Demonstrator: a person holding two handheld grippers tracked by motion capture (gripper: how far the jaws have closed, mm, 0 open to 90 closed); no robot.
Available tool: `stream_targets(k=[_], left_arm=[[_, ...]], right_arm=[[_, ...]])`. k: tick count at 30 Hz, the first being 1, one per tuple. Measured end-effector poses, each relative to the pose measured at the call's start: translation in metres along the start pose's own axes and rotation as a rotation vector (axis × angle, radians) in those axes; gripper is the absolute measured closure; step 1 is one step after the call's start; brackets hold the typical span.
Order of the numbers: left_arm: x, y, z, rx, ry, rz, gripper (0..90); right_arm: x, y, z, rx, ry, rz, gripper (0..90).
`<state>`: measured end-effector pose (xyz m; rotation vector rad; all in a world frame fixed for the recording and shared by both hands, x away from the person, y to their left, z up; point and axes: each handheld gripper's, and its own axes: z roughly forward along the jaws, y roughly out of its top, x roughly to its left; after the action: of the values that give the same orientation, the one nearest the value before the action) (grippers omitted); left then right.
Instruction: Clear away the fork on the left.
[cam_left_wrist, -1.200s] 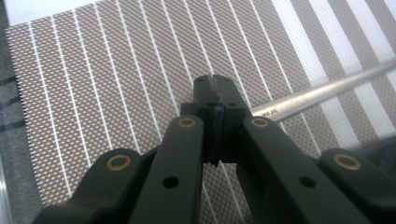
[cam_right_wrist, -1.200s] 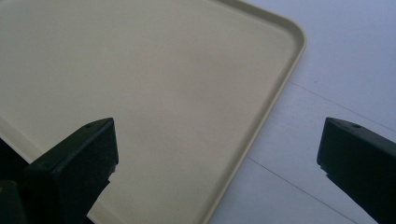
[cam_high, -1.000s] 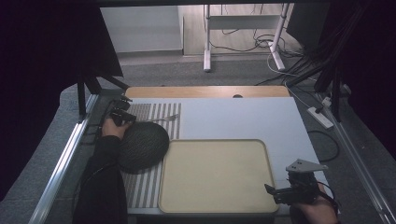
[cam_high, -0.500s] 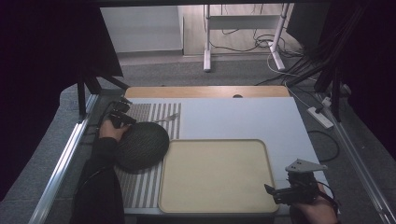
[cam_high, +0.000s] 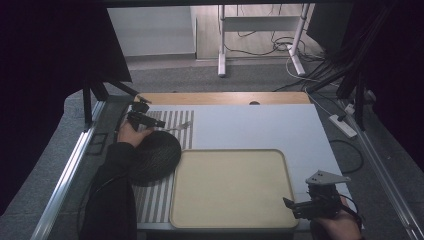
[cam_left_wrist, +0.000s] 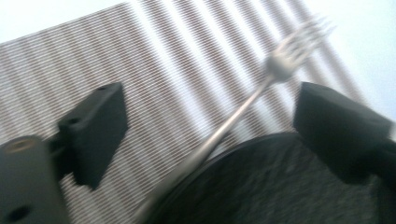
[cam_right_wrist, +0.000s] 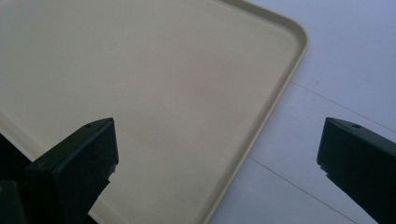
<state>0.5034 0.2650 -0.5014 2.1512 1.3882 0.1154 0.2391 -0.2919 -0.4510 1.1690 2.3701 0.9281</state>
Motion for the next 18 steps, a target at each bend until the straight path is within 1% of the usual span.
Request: stream_targets(k=[2,3,4,6,9,13,17,18], left_arm=[[-0.007,0.004,0.005,0.015,-0.007,0.03,4.1],[-0.01,0.007,0.009,0.032,-0.003,0.051,2.1],[-0.013,0.008,0.011,0.04,0.001,0.062,0.4],[-0.017,0.011,0.017,0.059,0.006,0.078,0.9],[-0.019,0.014,0.024,0.084,0.006,0.089,0.6],[-0.02,0.016,0.035,0.12,0.027,0.1,1.0],[-0.023,0.017,0.046,0.169,0.073,0.127,2.3],[-0.024,0.018,0.047,0.175,0.09,0.138,2.4]], right_arm=[[0.0,0.0,0.0,0.003,0.0,0.0,0.0],[0.0,0.0,0.0,0.003,0.001,0.0,0.0],[0.0,0.0,0.0,0.003,0.001,0.0,0.0],[0.0,0.0,0.0,0.003,0.001,0.0,0.0],[0.0,0.0,0.0,0.003,0.0,0.001,0.0],[-0.001,0.0,0.0,0.003,0.0,0.003,0.0],[-0.001,0.0,0.0,-0.001,0.003,0.006,0.0],[-0.001,0.0,0.0,-0.001,0.003,0.006,0.0]])
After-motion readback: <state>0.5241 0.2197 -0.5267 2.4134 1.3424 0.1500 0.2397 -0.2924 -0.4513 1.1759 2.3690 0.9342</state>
